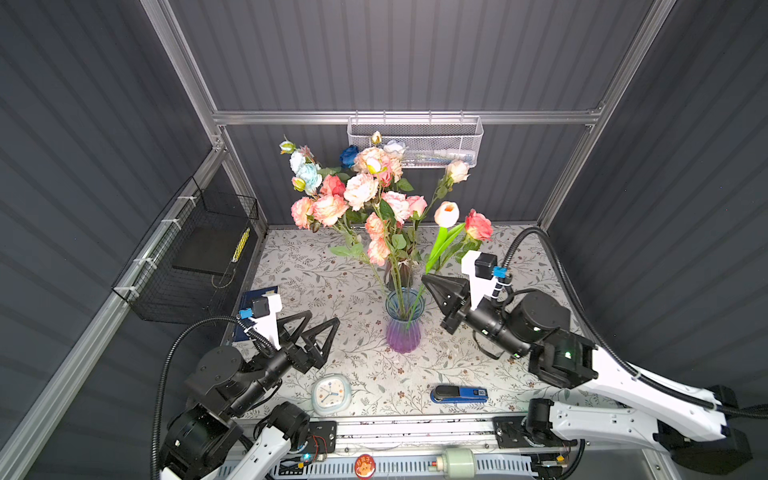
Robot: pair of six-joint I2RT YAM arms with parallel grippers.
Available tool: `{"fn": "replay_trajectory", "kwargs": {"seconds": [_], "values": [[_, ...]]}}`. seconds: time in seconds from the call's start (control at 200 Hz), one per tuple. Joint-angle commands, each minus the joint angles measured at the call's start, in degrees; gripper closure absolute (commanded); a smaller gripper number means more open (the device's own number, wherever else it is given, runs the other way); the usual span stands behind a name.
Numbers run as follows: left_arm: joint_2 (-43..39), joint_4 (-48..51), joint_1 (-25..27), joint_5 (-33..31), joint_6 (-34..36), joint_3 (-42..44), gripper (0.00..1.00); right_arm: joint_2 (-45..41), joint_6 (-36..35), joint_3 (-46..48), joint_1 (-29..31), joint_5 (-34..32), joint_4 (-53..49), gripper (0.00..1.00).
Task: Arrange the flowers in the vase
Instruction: 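Carry the pink tulip over the purple vase with the right gripper, then lower the tulip stem into the purple vase and open the right gripper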
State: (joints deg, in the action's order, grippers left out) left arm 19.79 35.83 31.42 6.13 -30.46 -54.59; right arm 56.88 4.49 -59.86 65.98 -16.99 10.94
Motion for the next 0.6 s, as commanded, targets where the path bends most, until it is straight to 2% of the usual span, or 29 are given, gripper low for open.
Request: {"fn": "replay_trajectory", "kwargs": {"seconds": [0.0, 0.185, 0.375, 0.595], "values": [[0.1, 0.5, 0.2, 0.0, 0.0, 0.6, 0.0, 3.4, -10.8, 2.2, 0.3, -12.3, 14.9, 1.0], [0.1, 0.6, 0.2, 0.4, 0.0, 0.8, 0.0, 6.9, -12.2, 4.4, -0.5, -15.3, 18.4, 1.0], [0.1, -0.2, 0.2, 0.6, 0.0, 1.8, 0.0, 9.6, -8.3, 8.0, -3.5, -14.7, 19.0, 1.0], [0.4, -1.0, 0.2, 1.0, -0.4, 2.7, 0.0, 12.4, -3.1, 9.9, -4.4, -12.6, 17.1, 1.0]]}}
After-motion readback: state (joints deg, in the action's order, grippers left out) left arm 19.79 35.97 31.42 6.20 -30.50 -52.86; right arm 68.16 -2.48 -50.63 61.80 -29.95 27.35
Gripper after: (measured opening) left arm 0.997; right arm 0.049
